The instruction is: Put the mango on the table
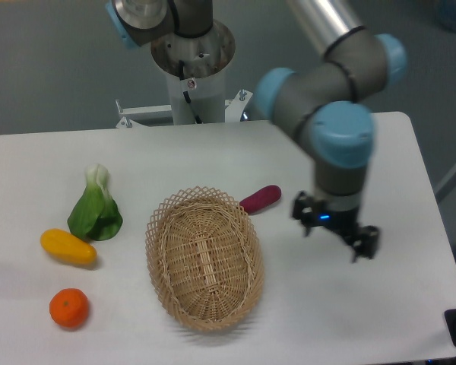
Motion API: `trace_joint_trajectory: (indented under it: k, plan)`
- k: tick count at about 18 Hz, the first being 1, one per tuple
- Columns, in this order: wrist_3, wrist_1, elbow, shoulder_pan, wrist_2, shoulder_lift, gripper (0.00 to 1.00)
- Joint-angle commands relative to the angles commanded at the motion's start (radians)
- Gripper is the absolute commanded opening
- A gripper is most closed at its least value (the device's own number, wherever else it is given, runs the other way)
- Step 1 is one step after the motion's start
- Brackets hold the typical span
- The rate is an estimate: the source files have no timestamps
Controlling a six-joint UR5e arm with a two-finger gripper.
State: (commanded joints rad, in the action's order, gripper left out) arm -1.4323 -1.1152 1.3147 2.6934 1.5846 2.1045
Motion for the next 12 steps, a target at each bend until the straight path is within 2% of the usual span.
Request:
trace_joint_trajectory:
  k: [1,4,7,12]
  plan:
    - [-0.034,-0.006,-0.02,0.022,-0.002,0.014,1.0]
    - [-0.111,-0.006,-0.025,0.045,-0.002,0.04,1.0]
    - [-0.157,-0.006,-0.023,0.065,-0.002,0.042,1.0]
    - [-0.16,-0.006,-0.012,0.066,0.001,0.042,1.0]
